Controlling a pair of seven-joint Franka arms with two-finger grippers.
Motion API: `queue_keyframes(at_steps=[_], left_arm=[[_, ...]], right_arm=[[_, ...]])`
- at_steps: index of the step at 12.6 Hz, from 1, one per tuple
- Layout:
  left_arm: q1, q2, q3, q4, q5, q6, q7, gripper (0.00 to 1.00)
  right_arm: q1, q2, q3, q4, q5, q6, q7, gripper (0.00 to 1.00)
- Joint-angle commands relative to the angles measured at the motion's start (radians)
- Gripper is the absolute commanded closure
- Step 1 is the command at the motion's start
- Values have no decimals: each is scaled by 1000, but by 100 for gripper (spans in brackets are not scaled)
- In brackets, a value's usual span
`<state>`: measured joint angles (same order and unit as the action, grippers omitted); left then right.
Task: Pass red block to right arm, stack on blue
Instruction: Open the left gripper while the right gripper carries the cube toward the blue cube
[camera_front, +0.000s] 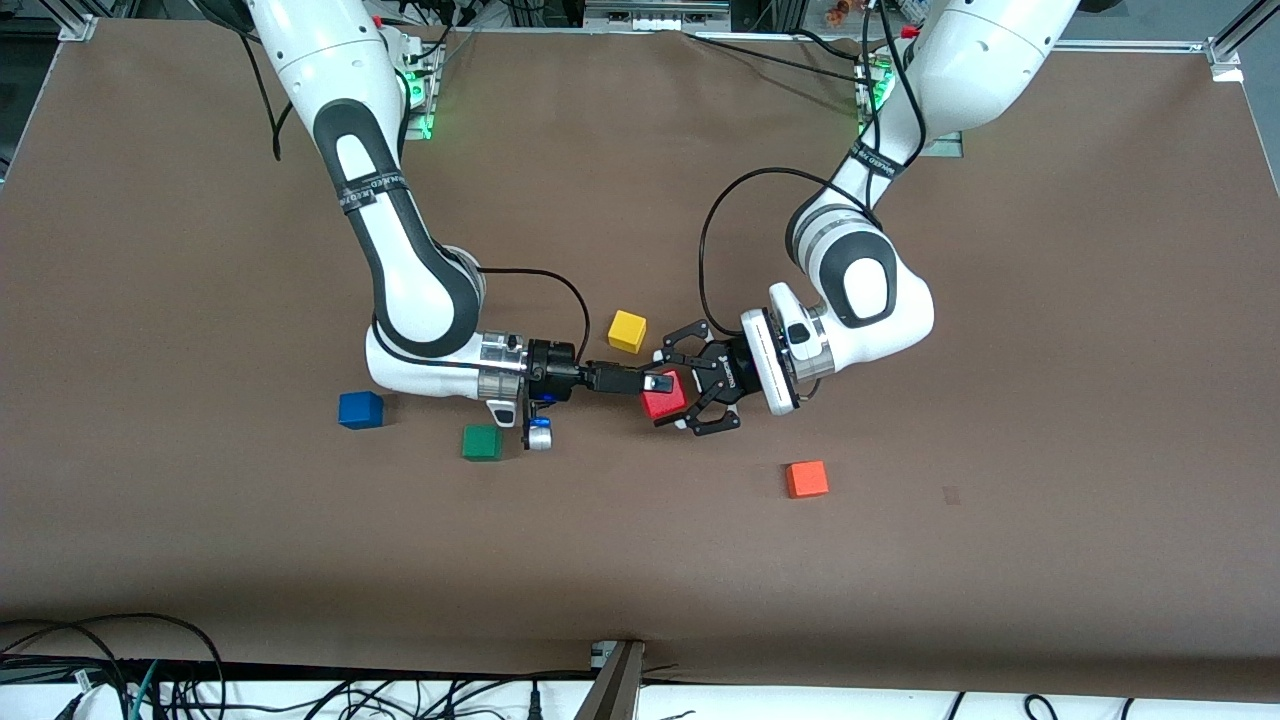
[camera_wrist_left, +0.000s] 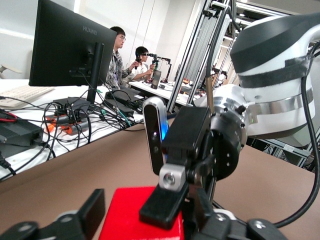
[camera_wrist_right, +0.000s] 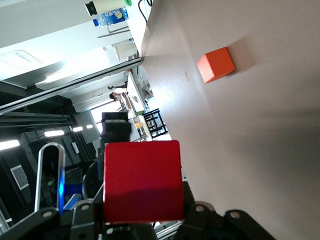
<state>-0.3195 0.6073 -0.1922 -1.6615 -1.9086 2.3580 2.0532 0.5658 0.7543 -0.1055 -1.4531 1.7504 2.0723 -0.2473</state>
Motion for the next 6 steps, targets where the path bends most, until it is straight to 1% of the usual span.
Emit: queue_keyframes(at_steps=[1,2,3,4,5,6], left_arm=[[-6,-24,8,0,-17,14,30,0],[-1,-35,11,-3,-15,14,28,0],[3,-44,16,-4,-12,14,27,0],[8,-52,17,-7,11,15,19,0],[35,-66,17,-14,40,14,15,0],[57,-73,16,-15,93,9,-14,0]], right_arm=[[-7,-15,-48,-7,-61,-6,-4,100],[-14,-18,-74,-6,-121,-8,-4,100],[-15,-21,-97,3,-199,-8,-4,100],[-20,-23,-123,16,-294,-8,-4,100],[-20,-36,-141,16,-383,-9,-3,100],[-20,-50,-170,16,-469,-8,-1,100]])
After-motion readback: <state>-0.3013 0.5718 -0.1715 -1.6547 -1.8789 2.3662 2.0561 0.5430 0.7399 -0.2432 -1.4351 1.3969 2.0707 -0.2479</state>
